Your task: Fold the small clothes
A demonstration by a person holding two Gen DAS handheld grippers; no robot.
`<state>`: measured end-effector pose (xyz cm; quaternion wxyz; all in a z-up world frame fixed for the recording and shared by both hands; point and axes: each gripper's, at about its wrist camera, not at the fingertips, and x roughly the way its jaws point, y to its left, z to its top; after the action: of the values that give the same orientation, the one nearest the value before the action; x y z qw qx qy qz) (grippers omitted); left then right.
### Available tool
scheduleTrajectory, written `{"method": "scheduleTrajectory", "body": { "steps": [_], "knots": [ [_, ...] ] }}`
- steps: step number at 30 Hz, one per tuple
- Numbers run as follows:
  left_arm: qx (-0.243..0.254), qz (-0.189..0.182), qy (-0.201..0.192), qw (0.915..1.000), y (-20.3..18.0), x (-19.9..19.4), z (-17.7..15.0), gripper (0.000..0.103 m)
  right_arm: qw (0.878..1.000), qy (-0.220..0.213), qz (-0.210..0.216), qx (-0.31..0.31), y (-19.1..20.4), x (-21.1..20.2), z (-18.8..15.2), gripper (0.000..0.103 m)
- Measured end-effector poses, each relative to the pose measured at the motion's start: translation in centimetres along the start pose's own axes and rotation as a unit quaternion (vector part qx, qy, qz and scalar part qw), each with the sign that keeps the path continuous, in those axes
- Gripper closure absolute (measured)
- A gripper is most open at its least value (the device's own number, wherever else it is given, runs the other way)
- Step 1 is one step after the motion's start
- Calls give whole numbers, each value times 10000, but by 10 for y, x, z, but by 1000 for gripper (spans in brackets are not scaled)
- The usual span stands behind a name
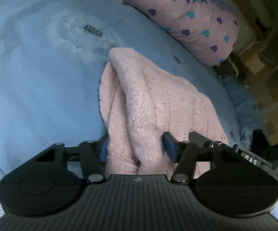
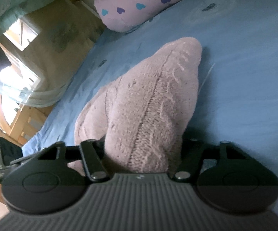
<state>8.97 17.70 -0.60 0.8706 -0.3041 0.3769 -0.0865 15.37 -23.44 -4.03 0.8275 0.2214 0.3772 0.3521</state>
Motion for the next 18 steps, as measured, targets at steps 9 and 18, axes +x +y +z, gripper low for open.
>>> {"method": "scheduleTrajectory", "body": {
  "steps": [9,18],
  "knots": [
    [4,-257,-65,9996,-12,-13,-1,63,9992,-309,146,190,26,-31,6,57],
    [462,-827,254,9952,-68,-40,-47,66,9987,-459,4,201,38,-105,-6,57]
  ]
}}
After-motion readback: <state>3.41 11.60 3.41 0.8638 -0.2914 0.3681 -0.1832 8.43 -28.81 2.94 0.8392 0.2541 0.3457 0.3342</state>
